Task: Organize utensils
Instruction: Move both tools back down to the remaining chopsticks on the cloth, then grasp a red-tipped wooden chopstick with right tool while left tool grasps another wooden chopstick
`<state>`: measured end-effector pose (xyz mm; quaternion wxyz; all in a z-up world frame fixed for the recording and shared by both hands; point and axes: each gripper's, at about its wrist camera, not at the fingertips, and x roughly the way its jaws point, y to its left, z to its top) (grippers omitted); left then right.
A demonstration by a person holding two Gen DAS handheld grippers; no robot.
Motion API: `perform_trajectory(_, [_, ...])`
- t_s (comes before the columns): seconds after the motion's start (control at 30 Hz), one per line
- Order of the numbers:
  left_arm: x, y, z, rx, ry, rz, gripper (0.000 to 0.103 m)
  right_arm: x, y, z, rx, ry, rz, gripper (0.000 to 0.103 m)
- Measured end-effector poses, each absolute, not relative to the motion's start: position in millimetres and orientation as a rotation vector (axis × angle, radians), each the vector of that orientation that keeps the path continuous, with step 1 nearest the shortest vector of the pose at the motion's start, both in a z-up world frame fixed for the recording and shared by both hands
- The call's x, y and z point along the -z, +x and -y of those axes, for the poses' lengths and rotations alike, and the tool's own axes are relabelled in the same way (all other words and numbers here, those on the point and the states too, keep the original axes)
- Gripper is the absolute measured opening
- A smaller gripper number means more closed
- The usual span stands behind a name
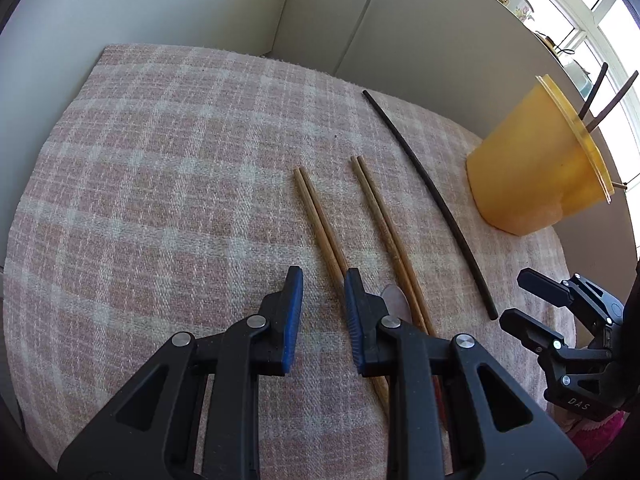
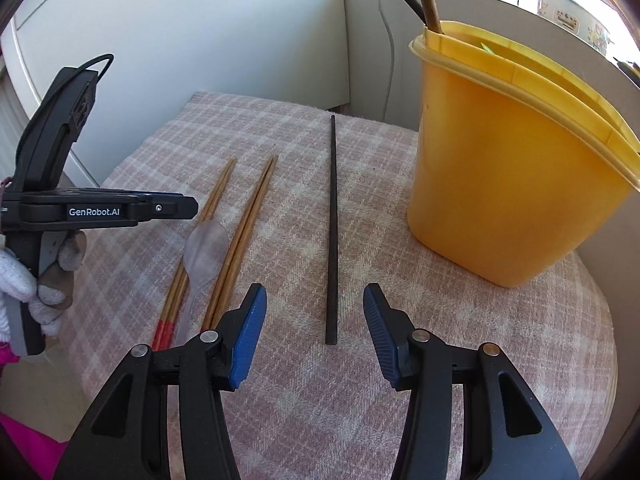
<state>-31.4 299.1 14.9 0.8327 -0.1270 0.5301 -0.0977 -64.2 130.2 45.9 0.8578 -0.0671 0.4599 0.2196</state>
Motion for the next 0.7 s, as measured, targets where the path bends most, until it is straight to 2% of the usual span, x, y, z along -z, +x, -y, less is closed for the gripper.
perform_trajectory(0.7, [-6,4,-281,0.22,-0.204,-1.157,0.018,-42,-60,-149,-0.502,-0.147,-0.987,0.043])
